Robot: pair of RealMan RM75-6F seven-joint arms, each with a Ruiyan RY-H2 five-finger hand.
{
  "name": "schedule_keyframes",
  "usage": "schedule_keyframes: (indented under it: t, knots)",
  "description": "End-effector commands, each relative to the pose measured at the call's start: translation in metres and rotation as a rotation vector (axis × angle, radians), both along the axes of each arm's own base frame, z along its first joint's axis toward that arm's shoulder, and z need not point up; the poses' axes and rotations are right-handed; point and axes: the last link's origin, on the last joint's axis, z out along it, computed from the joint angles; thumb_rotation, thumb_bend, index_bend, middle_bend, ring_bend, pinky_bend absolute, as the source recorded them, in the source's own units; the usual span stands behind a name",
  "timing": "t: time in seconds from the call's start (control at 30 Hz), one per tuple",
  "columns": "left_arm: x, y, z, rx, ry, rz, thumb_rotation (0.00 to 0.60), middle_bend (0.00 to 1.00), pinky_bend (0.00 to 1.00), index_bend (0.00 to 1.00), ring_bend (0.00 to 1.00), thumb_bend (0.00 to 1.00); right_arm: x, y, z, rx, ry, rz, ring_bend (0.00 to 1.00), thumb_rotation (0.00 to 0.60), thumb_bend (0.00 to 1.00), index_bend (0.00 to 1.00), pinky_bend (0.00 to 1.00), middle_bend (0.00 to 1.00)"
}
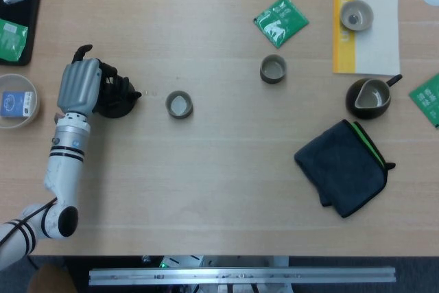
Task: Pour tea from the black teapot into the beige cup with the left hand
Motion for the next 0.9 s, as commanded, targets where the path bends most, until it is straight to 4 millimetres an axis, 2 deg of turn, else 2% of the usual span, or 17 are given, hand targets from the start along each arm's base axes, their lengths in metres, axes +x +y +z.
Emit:
schedule_keyframes:
  t: [0.03, 0.17, 0.33, 0.53, 0.7, 0.9]
  knots:
    - [0.000, -0.001, -0.001, -0.013, 0.012, 0.000, 0.600, 0.72, 0.13, 0.69, 0.57, 0.42, 0.000, 0.000, 0.000, 0.000, 0.000, 0.000, 0.25, 0.600, 0.01, 0.24, 0.18, 0.31]
    - [0.000, -0.002, -0.001, -0.023, 0.029, -0.005, 0.600, 0.64, 0.13, 0.60, 0.50, 0.42, -0.001, 0.001, 0.000, -0.001, 0.000, -0.002, 0.25, 0.600, 0.01, 0.24, 0.18, 0.31]
    - [0.002, -0.002, 0.001, -0.044, 0.053, -0.014, 0.600, 0.47, 0.13, 0.49, 0.34, 0.42, -0.002, 0.001, 0.000, -0.003, -0.003, -0.003, 0.25, 0.600, 0.01, 0.24, 0.18, 0.31]
    - [0.006, -0.003, 0.005, -0.067, 0.071, -0.021, 0.581, 0.34, 0.13, 0.37, 0.21, 0.42, -0.001, 0.000, -0.001, 0.001, -0.005, 0.002, 0.25, 0.600, 0.01, 0.24, 0.18, 0.31]
    - [0.008, -0.003, 0.009, -0.082, 0.078, -0.017, 0.510, 0.26, 0.13, 0.30, 0.12, 0.41, -0.001, -0.001, -0.001, 0.001, -0.006, 0.003, 0.25, 0.600, 0.01, 0.24, 0.18, 0.31]
    - [0.010, -0.001, 0.012, -0.085, 0.083, -0.006, 0.485, 0.22, 0.13, 0.26, 0.10, 0.41, -0.002, -0.001, -0.001, 0.002, -0.009, 0.002, 0.25, 0.600, 0.01, 0.24, 0.18, 0.31]
